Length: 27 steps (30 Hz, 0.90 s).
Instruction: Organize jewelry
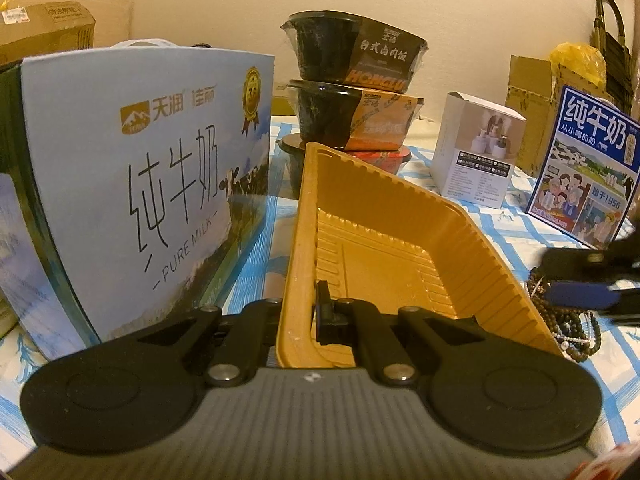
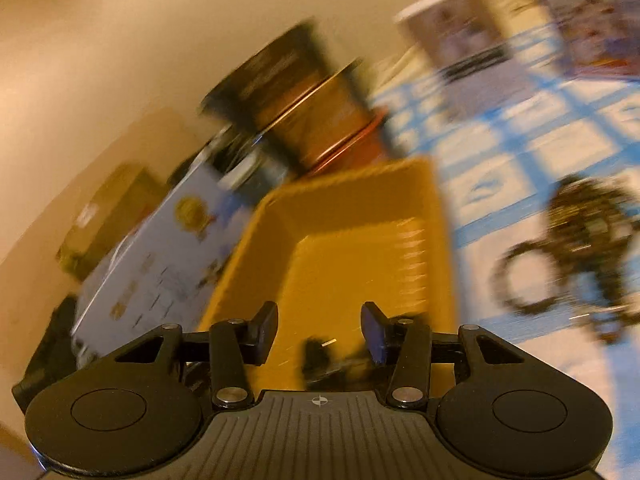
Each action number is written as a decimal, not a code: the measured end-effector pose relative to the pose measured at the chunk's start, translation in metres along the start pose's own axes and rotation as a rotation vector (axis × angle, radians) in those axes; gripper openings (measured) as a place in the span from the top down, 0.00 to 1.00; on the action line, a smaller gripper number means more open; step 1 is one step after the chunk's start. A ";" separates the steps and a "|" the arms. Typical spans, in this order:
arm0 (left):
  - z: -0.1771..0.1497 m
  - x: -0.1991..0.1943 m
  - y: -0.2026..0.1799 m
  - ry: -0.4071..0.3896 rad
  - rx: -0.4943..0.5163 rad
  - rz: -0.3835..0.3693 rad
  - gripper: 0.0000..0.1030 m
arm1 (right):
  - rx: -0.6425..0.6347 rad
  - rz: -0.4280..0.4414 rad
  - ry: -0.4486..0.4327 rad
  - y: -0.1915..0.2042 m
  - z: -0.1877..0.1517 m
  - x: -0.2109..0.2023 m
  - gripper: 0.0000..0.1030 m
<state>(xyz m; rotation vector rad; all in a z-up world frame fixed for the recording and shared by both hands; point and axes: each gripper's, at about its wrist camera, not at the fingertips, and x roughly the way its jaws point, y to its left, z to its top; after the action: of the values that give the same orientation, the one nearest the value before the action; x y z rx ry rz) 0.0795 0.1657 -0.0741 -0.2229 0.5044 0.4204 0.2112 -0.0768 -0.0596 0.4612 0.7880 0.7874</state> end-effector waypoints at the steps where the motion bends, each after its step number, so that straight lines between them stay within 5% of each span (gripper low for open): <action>1: -0.001 0.000 0.000 -0.001 0.000 0.001 0.96 | -0.005 -0.041 -0.020 -0.010 0.004 -0.007 0.55; 6: -0.001 0.002 0.002 0.007 -0.019 0.007 0.96 | -0.082 -0.240 -0.031 -0.060 0.009 -0.034 0.55; 11: 0.000 0.001 0.001 0.014 -0.021 0.010 0.96 | -0.142 -0.303 -0.012 -0.096 0.000 -0.051 0.55; 15: 0.002 0.001 -0.001 0.018 -0.004 0.017 0.96 | -0.104 -0.304 -0.015 -0.123 -0.005 -0.059 0.56; 18: 0.003 0.003 -0.002 0.027 0.005 0.029 0.96 | -0.133 -0.278 -0.012 -0.129 -0.002 -0.062 0.65; 21: 0.004 0.003 -0.002 0.038 0.001 0.031 0.96 | -0.210 -0.237 0.016 -0.122 0.000 -0.058 0.78; 27: 0.009 0.002 -0.006 0.040 0.012 0.032 0.96 | -0.330 -0.162 0.083 -0.093 -0.008 -0.042 0.82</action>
<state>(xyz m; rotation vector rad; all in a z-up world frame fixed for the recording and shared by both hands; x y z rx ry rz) 0.0877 0.1635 -0.0674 -0.2122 0.5499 0.4449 0.2279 -0.1667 -0.1045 0.0689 0.7443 0.7704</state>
